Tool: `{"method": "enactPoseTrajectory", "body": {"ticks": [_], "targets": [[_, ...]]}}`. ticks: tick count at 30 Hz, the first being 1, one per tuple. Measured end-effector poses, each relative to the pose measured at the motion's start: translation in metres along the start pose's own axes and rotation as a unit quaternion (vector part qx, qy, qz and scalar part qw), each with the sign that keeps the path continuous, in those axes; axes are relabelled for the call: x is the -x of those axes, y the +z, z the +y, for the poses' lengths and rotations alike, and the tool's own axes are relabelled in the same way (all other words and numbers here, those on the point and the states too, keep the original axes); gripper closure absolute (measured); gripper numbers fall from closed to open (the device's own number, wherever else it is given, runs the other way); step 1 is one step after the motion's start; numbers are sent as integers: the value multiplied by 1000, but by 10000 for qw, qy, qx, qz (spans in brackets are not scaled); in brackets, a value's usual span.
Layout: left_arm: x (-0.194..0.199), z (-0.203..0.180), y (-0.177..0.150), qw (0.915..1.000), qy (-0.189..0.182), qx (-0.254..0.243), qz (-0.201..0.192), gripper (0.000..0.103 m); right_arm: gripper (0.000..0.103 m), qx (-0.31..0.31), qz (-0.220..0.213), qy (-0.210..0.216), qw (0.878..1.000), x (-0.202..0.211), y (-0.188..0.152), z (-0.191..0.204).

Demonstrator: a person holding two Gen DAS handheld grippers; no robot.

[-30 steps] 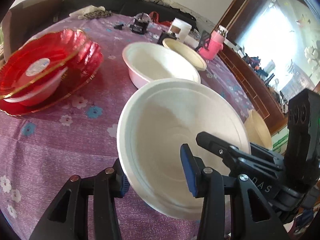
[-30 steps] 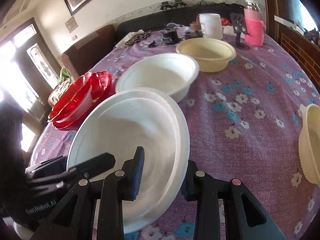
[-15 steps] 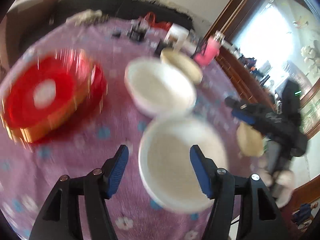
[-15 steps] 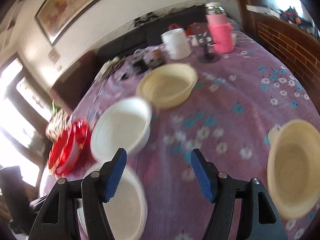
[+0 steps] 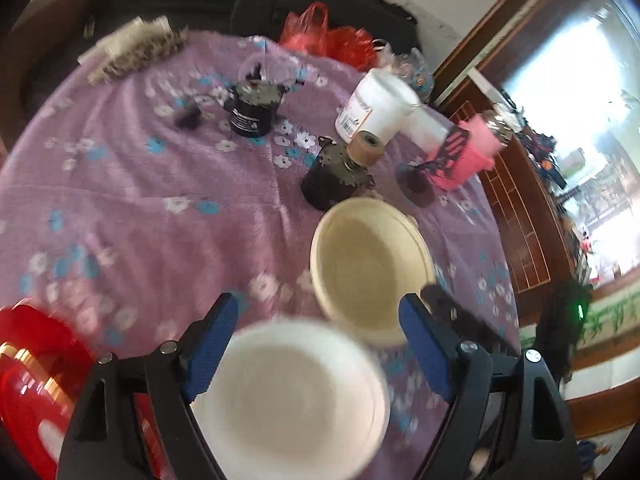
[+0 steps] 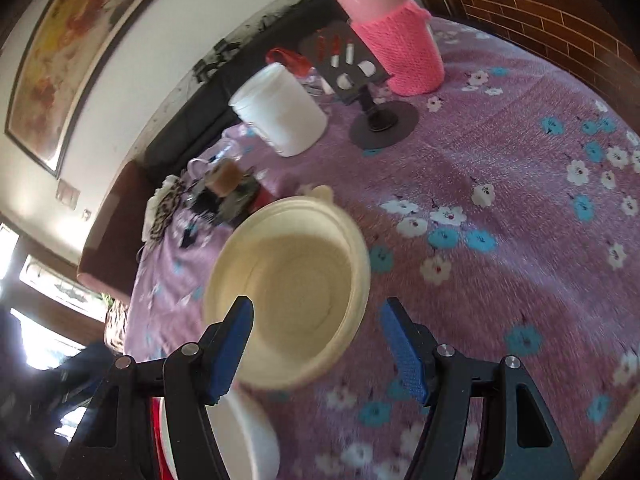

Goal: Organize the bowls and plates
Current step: 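Grasp the beige plastic bowl rim with both tools and lift it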

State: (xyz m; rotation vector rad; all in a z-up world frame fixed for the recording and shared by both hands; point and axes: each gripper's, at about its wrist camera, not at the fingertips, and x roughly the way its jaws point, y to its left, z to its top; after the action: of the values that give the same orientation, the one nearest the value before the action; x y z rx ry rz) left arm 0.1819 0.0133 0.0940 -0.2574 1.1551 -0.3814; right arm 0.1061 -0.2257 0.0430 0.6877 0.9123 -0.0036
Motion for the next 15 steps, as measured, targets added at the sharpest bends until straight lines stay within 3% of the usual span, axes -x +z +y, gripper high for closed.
{"method": "enactPoseTrajectory", "body": {"ticks": [8, 9, 11, 12, 13, 15], "targets": [[-81, -11, 34, 9960, 388, -19, 808, 22, 33, -64, 223, 93, 9997, -29, 0, -10], [-91, -13, 34, 9945, 452, -65, 946, 22, 38, -62, 274, 125, 9995, -33, -1, -10], [-103, -17, 33, 9921, 549, -173, 1113, 24, 58, -71, 375, 155, 9992, -39, -1, -12], [-108, -21, 32, 9908, 589, -271, 1185, 35, 66, -53, 407, 143, 9991, -42, -1, -12], [-112, -24, 31, 9899, 576, -353, 1245, 55, 73, -9, 400, 135, 9991, -43, -1, -10], [-114, -30, 28, 9885, 657, -490, 1272, 57, 76, 76, 306, 17, 9995, -41, -1, -8]]}}
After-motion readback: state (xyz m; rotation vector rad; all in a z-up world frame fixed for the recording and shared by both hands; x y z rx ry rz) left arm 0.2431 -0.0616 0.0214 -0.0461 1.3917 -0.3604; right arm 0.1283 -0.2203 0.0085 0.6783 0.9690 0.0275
